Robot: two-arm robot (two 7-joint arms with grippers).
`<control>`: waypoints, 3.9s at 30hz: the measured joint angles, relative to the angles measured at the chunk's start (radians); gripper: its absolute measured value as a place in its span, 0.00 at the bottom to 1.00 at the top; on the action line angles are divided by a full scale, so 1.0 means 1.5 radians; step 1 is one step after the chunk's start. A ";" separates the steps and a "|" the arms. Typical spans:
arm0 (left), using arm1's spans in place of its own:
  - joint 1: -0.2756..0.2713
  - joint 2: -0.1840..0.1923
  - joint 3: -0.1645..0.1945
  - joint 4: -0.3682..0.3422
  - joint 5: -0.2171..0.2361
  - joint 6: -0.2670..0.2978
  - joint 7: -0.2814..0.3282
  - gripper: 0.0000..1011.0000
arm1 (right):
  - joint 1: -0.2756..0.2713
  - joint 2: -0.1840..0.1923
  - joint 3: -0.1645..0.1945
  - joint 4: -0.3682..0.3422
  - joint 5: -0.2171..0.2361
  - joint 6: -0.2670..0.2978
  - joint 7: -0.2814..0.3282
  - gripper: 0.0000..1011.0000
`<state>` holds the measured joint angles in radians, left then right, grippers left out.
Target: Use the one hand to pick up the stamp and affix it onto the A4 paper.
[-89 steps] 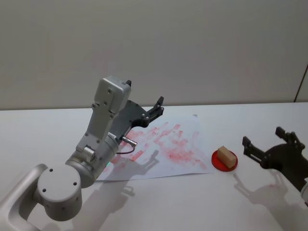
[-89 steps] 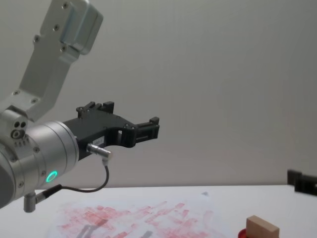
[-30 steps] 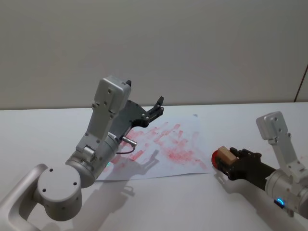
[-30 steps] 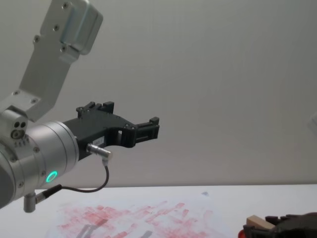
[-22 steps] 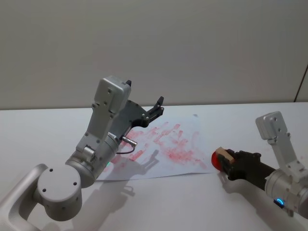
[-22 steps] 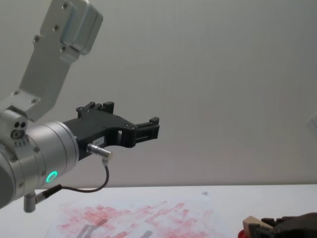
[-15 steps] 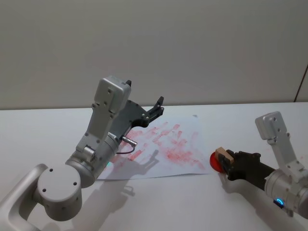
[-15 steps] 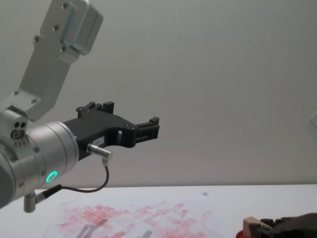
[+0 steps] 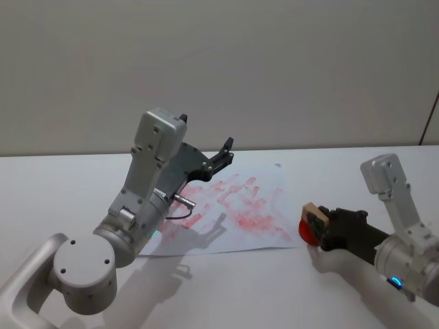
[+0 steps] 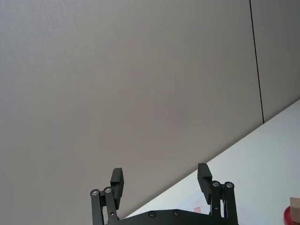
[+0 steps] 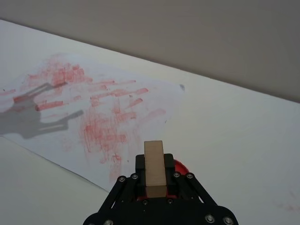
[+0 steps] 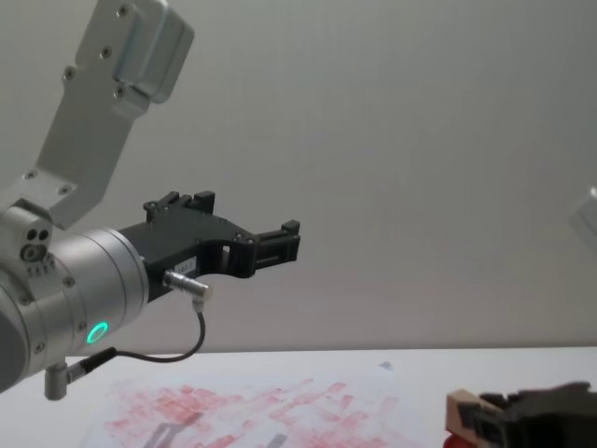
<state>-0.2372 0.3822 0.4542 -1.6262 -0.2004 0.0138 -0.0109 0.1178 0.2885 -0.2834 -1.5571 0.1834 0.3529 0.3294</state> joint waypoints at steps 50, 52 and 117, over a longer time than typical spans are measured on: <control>0.000 0.000 0.000 0.000 0.000 0.000 0.000 0.99 | 0.200 -0.114 -0.071 0.272 -0.101 -0.034 0.215 0.21; 0.000 0.000 0.000 0.000 0.000 0.000 0.000 0.99 | 0.201 -0.115 -0.072 0.276 -0.102 -0.035 0.215 0.21; 0.000 0.000 0.000 0.000 0.000 0.000 0.000 0.99 | -0.027 0.081 0.020 -0.045 0.083 -0.023 0.040 0.21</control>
<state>-0.2372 0.3821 0.4542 -1.6262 -0.2004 0.0138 -0.0109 0.0772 0.4106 -0.2536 -1.6251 0.3073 0.3176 0.3889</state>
